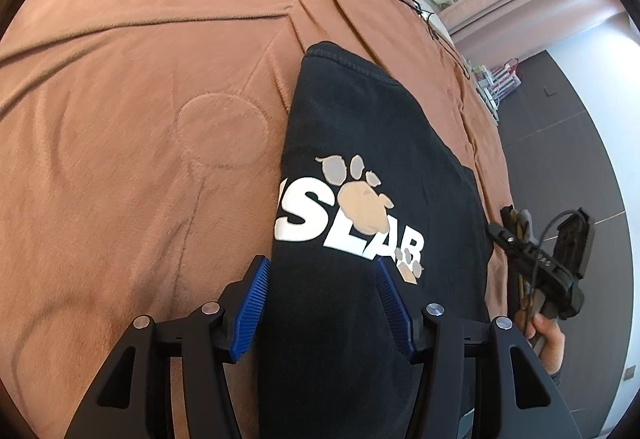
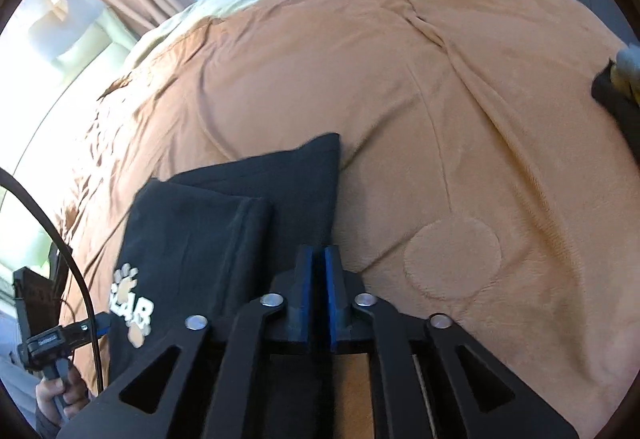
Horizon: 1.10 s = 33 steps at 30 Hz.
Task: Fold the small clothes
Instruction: 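Open the right gripper and release the shirt edge, then pinch the shirt edge with the right gripper, then with the left gripper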
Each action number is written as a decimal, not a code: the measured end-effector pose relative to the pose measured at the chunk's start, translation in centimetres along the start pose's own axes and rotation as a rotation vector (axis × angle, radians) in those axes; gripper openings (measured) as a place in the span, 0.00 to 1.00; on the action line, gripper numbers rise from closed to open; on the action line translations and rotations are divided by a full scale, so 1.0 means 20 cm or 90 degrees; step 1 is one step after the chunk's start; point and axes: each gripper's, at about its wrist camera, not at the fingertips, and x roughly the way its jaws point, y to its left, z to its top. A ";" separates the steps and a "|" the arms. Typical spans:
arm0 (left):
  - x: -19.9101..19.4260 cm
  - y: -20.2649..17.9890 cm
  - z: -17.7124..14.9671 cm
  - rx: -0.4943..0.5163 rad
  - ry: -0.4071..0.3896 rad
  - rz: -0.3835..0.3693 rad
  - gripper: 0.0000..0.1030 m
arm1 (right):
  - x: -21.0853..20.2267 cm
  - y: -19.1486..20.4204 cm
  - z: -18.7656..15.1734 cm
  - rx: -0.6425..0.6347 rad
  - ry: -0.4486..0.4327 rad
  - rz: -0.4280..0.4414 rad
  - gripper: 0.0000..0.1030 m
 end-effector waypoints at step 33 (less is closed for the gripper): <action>-0.16 0.07 -0.39 0.001 0.051 -0.037 0.52 | -0.42 -0.12 -0.61 0.021 0.101 0.084 0.39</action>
